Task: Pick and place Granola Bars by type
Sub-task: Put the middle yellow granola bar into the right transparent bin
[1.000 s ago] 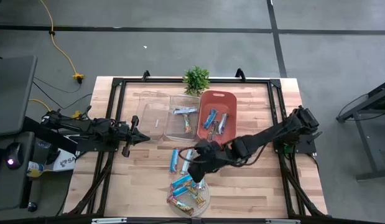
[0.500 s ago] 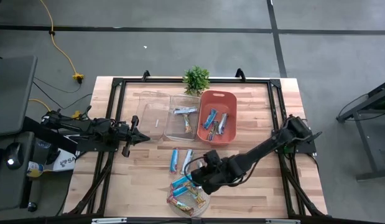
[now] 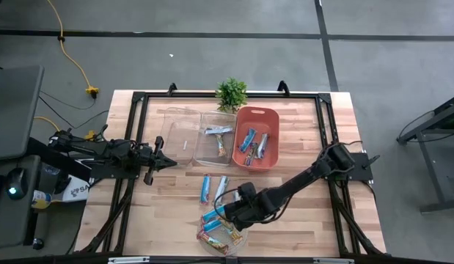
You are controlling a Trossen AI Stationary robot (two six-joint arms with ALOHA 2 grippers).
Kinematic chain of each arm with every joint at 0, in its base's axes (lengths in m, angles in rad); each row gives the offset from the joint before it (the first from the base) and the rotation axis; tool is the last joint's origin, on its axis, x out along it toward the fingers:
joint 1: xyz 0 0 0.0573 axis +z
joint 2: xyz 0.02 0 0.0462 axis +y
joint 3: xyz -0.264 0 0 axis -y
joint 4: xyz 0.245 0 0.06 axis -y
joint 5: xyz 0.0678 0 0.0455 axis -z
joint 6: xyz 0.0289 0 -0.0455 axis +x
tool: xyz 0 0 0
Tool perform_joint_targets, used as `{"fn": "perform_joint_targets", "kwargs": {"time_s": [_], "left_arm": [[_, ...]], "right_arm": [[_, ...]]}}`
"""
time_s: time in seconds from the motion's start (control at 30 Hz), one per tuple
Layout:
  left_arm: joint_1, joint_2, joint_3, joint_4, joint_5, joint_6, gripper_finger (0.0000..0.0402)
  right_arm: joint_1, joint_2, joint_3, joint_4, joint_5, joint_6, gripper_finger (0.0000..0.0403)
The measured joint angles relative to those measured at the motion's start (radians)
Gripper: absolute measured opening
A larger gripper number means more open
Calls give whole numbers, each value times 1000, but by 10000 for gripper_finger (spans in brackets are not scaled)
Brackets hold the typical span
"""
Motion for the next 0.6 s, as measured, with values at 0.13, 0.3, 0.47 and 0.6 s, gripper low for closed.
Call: {"fn": "perform_joint_targets", "kwargs": {"time_s": [0.13,0.3,0.47,0.6], "left_arm": [[0,0,0,0,0,0,1],[0,0,0,0,0,0,1],[0,0,0,0,0,0,1],[0,0,0,0,0,0,1]], "right_arm": [[-6,3,0,-10,2,8,216],[-33,17,0,7,-21,33,268],[-68,24,0,60,-20,35,283],[-86,24,0,65,-20,35,282]]}}
